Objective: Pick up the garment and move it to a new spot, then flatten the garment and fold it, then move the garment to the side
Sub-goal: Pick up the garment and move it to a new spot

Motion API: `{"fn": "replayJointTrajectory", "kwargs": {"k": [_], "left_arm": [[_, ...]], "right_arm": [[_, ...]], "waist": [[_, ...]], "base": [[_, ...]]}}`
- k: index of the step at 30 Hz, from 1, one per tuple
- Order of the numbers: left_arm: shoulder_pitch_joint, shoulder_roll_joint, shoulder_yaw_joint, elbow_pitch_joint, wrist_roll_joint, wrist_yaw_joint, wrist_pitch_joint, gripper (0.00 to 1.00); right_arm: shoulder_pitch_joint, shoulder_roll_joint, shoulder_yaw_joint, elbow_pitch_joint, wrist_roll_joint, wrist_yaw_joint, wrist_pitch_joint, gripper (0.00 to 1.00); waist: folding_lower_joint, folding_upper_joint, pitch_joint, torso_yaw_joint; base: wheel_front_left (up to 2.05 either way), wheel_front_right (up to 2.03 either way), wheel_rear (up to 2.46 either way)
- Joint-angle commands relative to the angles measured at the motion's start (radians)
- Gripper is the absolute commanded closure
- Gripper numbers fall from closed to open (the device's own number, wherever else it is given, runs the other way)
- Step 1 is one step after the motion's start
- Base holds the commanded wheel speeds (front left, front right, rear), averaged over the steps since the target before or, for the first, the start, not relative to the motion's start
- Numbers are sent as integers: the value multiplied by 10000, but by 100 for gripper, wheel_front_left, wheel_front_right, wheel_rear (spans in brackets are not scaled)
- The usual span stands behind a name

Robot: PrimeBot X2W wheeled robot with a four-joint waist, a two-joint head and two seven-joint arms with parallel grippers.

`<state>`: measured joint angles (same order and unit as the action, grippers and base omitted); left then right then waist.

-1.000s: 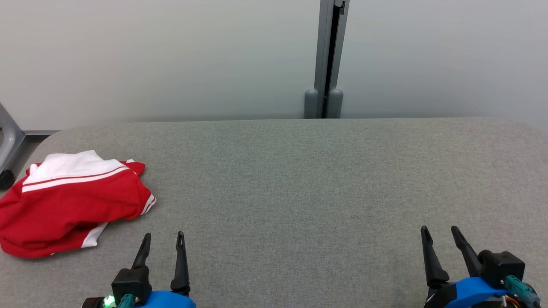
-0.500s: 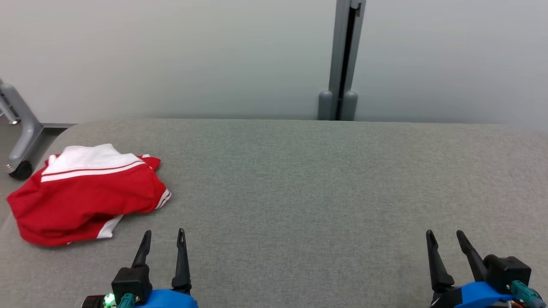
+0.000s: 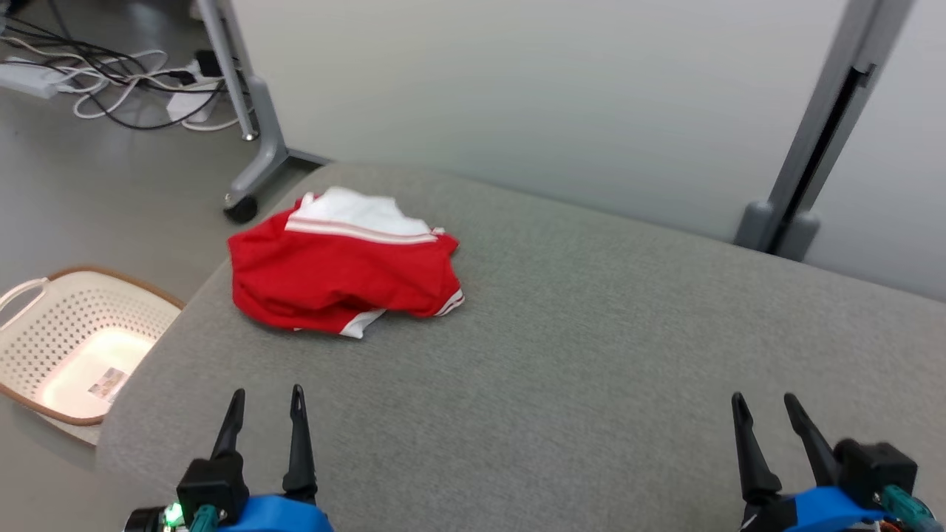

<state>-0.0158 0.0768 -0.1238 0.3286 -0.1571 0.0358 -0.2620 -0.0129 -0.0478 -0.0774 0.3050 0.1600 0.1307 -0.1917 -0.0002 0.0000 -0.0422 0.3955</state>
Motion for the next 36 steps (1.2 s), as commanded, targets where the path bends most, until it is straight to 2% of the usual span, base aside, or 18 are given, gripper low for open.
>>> {"fn": "replayJointTrajectory", "kwargs": {"k": [1,4,6,16,22,26,30,33,36], "left_arm": [[54,26,30,-40,7,45,-45,0],[82,29,71,-48,-13,65,-45,0],[142,16,214,-157,-72,148,-45,0],[444,-56,516,-584,-132,305,-45,0],[259,-106,564,-714,-447,174,32,0],[-448,-3,779,-2087,-1014,68,928,0],[-1493,540,907,-3352,-1351,-153,2724,0],[-2546,1066,1105,-3366,-1690,-318,4045,0],[-3470,1537,1420,-2792,-2062,-413,5001,0]], "right_arm": [[8,-47,12,11,23,1,-22,0],[-27,-46,67,39,30,1,-15,0],[-211,-46,231,39,-27,1,50,0],[-695,-47,574,187,-184,1,171,0],[-593,-47,462,253,-128,1,88,0],[-437,-48,295,234,-86,1,20,0],[-370,-46,136,188,-46,1,-43,0],[-464,-55,260,99,-69,1,9,0],[-708,-46,444,-57,-178,1,62,0]], "waist": [[2,0,460,759],[2,0,498,1257],[2,0,615,1352],[2,0,904,1465],[2,0,858,1443],[2,0,905,1445],[2,0,1039,1430],[2,0,1273,1095],[2,0,1607,537]], "base": [[0,0,0],[0,0,0],[0,0,0],[0,0,0],[0,0,0],[0,0,0],[0,0,0],[0,0,0],[0,0,0]]}}
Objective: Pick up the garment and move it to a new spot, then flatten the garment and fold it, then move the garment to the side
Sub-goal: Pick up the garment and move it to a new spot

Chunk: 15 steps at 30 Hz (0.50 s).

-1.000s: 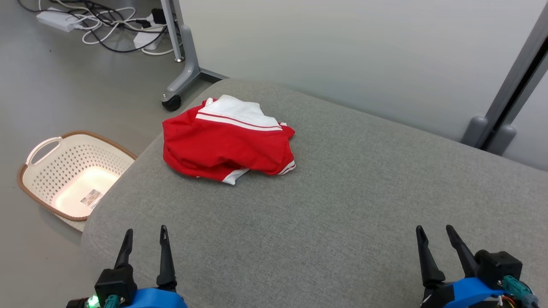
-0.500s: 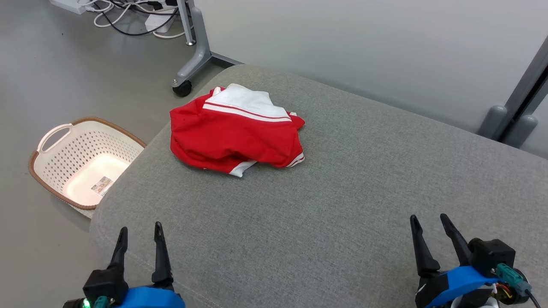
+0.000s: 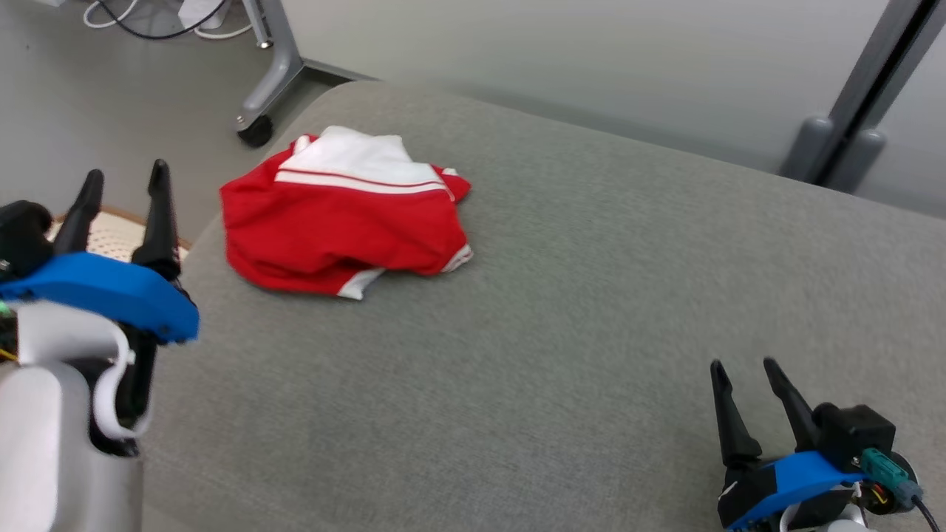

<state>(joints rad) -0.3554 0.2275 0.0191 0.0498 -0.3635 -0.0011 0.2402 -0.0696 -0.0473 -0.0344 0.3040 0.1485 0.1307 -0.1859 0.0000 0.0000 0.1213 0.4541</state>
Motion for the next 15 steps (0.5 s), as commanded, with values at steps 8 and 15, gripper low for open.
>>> {"fn": "replayJointTrajectory", "kwargs": {"k": [8,15], "left_arm": [[-1730,1305,663,2191,-466,-150,1398,0],[-2091,2235,1476,3497,-813,-82,1635,0]], "right_arm": [[-623,-47,75,-881,-576,1,303,0],[-981,-47,99,-1888,-840,1,567,0]], "waist": [[0,0,1320,-1751],[0,0,2590,-3033]], "base": [[0,0,0],[0,0,0]]}}
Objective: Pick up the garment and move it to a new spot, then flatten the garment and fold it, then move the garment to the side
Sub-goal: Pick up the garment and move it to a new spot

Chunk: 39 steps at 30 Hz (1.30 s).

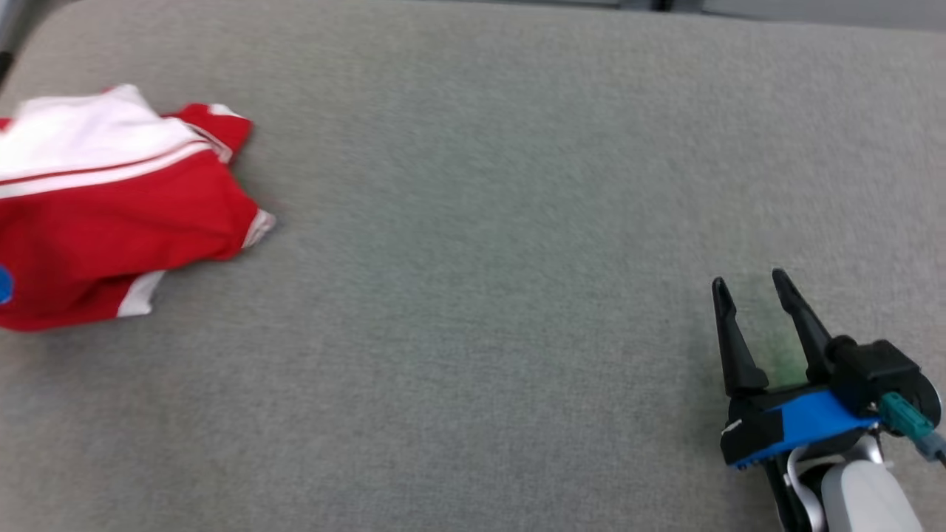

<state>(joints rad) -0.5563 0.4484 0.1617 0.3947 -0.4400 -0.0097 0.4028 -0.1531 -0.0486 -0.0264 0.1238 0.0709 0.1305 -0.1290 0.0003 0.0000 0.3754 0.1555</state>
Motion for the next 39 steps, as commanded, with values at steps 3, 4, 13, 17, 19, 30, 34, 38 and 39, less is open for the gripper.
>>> {"fn": "replayJointTrajectory", "kwargs": {"k": [3,4,13,17,19,30,34,38,39], "left_arm": [[-25,155,329,457,-353,-62,95,0],[-7,169,374,557,-405,-59,118,0],[124,186,252,1063,-582,-73,634,100],[-50,327,4,771,-306,-58,427,100],[-184,440,-93,485,-184,-141,387,100],[-1790,420,-1312,-1900,-34,-701,1055,100],[-2824,44,-1952,-2713,-234,-869,1419,100],[-3847,-550,-2610,-3301,-453,-957,1549,100],[-4039,-720,-2737,-3363,-530,-977,1540,100]], "right_arm": [[-218,-32,-42,-407,-61,4,41,0],[-240,-32,-64,-491,-63,3,39,0],[-438,-32,-75,-461,41,3,-185,0],[-426,-34,-137,-163,-136,3,-383,0],[-379,-34,-208,17,-175,3,-433,0],[204,-34,-359,901,442,3,-757,0],[333,-39,-184,1117,722,3,-860,0],[380,-35,-62,1241,892,3,-903,0],[372,-34,-34,1278,906,3,-916,0]], "waist": [[-3,0,429,-351],[-3,0,520,-414],[-3,0,693,-731],[-3,0,247,-690],[-3,0,-60,-643],[-3,0,-2233,-523],[-3,0,-2738,-837],[-3,0,-2940,-1314],[-3,0,-2976,-1452]], "base": [[0,0,0],[0,0,0],[0,0,0],[0,0,0],[0,0,0],[0,0,0],[0,0,0],[0,0,0],[0,0,0]]}}
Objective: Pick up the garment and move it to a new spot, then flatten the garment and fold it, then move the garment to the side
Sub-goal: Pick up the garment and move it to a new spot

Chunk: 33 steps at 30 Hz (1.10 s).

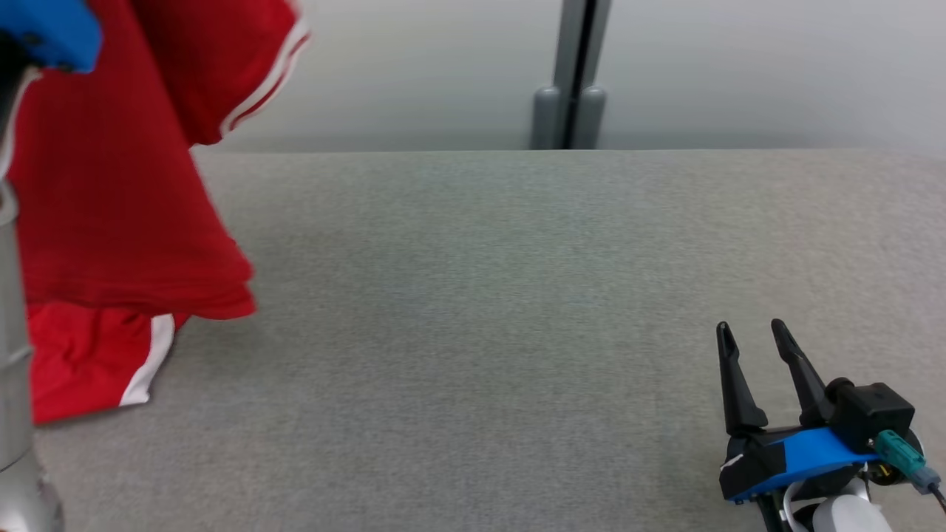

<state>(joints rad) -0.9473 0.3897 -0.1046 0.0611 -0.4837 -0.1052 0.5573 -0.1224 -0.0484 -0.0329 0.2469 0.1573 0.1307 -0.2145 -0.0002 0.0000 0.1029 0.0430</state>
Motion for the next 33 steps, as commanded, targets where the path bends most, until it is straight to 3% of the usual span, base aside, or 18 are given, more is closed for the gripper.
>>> {"fn": "replayJointTrajectory", "kwargs": {"k": [1,11,17,23,24,25,26,33], "left_arm": [[-308,-303,-238,-75,-170,-52,-23,100],[-405,-1206,-1056,206,-553,-131,-295,100],[1207,-1816,-1796,919,-778,-182,-813,100],[3382,-2496,-2669,2655,-153,-23,-2563,100],[3733,-2586,-2864,3021,-3,-8,-2904,69],[4069,-2657,-3069,3425,196,18,-3267,16],[4368,-2758,-3207,3848,258,79,-3556,0],[5224,-3206,-3898,5418,400,97,-5240,0]], "right_arm": [[60,-37,52,71,65,1,-56,0],[-81,-37,355,125,247,1,-70,0],[-51,-36,473,208,366,1,-82,0],[-105,-36,589,212,414,1,-47,0],[-116,-34,596,218,431,1,-40,0],[-134,-36,613,219,437,1,-29,0],[-146,-34,636,228,443,1,-20,0],[-14,-36,368,173,354,1,10,0]], "waist": [[2,0,-281,-479],[2,0,-207,-1838],[2,0,-146,-2349],[2,0,-114,-2562],[2,0,-111,-2576],[2,0,-104,-2586],[2,0,-101,-2597],[2,0,-148,-2198]], "base": [[0,0,0],[0,0,0],[0,0,0],[0,0,0],[0,0,0],[0,0,0],[0,0,0],[0,0,0]]}}
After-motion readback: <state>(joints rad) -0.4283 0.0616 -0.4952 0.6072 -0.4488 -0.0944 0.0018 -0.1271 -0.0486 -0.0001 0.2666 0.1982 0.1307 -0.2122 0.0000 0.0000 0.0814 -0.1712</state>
